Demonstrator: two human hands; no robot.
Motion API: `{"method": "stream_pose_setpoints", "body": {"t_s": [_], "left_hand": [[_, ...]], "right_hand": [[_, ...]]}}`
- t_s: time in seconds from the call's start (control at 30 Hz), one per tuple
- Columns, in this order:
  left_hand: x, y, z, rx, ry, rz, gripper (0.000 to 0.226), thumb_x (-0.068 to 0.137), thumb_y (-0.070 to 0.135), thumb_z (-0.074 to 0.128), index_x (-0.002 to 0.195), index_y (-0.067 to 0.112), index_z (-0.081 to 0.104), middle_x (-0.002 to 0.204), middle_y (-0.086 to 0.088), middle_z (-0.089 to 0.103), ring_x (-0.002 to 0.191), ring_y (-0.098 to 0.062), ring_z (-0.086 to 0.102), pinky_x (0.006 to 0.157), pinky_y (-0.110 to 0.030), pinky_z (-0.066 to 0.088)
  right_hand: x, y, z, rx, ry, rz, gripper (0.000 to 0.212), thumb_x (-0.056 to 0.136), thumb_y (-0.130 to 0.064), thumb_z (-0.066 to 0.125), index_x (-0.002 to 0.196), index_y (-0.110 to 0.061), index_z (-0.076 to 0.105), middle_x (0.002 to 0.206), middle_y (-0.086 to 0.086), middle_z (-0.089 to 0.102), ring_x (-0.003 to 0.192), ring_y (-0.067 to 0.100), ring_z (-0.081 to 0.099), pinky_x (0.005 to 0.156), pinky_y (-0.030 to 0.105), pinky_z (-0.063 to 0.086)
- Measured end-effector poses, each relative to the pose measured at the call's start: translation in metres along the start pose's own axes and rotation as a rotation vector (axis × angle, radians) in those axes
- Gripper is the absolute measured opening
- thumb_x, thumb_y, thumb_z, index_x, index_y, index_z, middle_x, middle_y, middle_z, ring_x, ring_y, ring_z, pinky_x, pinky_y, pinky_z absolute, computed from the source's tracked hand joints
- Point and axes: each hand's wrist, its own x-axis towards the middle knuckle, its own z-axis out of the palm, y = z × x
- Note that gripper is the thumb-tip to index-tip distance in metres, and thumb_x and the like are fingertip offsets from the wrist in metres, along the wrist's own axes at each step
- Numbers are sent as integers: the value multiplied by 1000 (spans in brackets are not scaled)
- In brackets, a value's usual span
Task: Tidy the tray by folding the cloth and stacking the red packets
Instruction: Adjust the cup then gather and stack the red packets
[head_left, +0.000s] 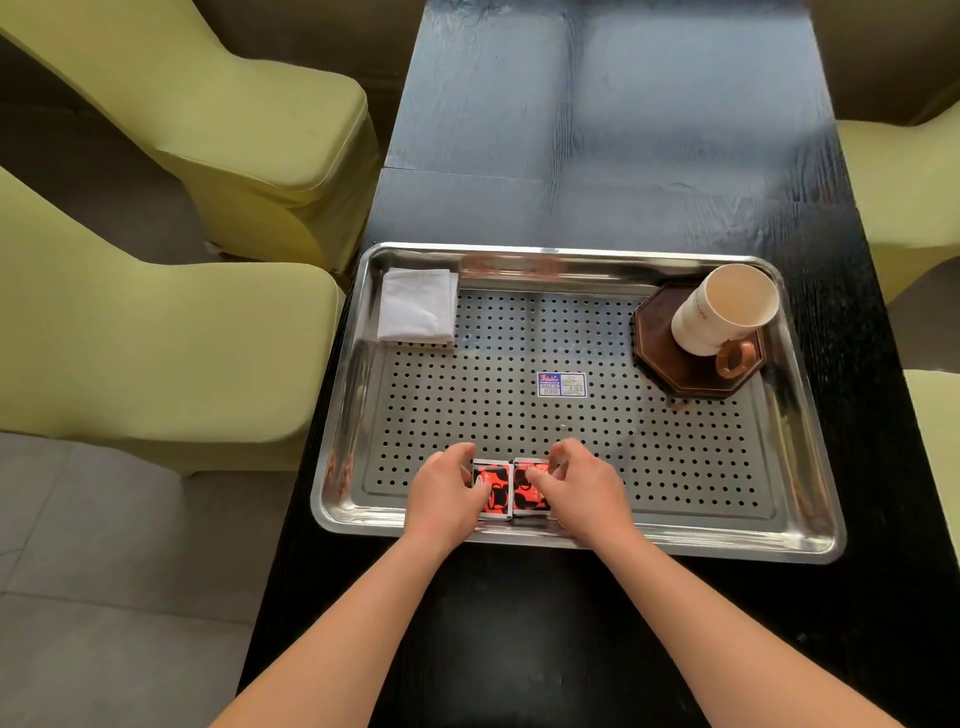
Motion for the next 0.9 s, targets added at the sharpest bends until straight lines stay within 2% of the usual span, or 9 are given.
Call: {"method": "stream_pose_setpoints", "body": {"t_s": [0.07, 0.17, 0.3, 0.43, 0.57, 0.67, 0.77, 0.9], "left_hand": [[1, -2, 0, 16, 4, 5, 47, 88, 25, 68, 135, 20, 58, 99, 0, 63, 89, -10, 52, 80, -22, 37], [1, 0, 1, 28, -5, 5, 47, 90, 26, 66, 135, 18, 59, 105, -2, 63, 90, -11, 51, 83, -22, 39], [0, 1, 0, 18, -10, 8, 47, 90, 23, 65, 137, 21, 57, 100, 2, 58, 89, -11, 51, 83, -22, 39], [-1, 1, -1, 18, -18, 20, 51, 89, 24, 66, 139, 26, 54, 100, 2, 58, 88, -10, 51, 82, -23, 41], [1, 5, -2, 67, -72, 24, 51, 85, 32, 69, 135, 25, 57, 105, -1, 58, 94, -17, 58, 87, -31, 49], [3, 5, -1, 95, -60, 16, 45, 86, 31, 69, 130, 24, 61, 105, 0, 57, 90, -15, 56, 81, -28, 47], [4, 5, -1, 91, -61, 14, 43, 86, 31, 69, 128, 25, 62, 103, 1, 56, 87, -14, 54, 77, -26, 43], [5, 5, -1, 103, -58, 17, 42, 88, 30, 67, 129, 24, 61, 106, 0, 58, 89, -14, 54, 82, -29, 47]], "right_hand": [[-3, 7, -1, 23, 11, -5, 28, 90, -42, 64, 112, -25, 62, 90, -9, 66, 91, 16, 64, 77, 33, 51], [-9, 9, 1, 36, -18, -66, 37, 91, -34, 66, 126, -26, 62, 90, -10, 65, 88, 13, 61, 78, 29, 49], [-8, 7, -2, 13, -42, -94, 39, 90, -33, 68, 127, -26, 60, 90, -7, 66, 89, 15, 62, 81, 32, 51], [-1, 0, -7, -26, -85, -136, 49, 91, -40, 63, 138, -37, 49, 91, -5, 60, 93, 15, 59, 79, 33, 49], [1, -5, -7, -155, -119, -156, 37, 92, -42, 60, 128, -38, 56, 106, -2, 62, 99, 20, 60, 84, 37, 51], [0, -4, -6, -172, -121, -147, 30, 91, -39, 61, 120, -34, 60, 103, -2, 60, 94, 19, 60, 82, 39, 53], [-1, -3, -7, -136, -108, -142, 32, 90, -37, 63, 121, -31, 61, 103, -3, 62, 95, 18, 60, 81, 36, 51], [-2, -3, -7, -101, -79, -135, 35, 91, -36, 64, 124, -24, 62, 110, -1, 66, 101, 19, 61, 87, 36, 51]]}}
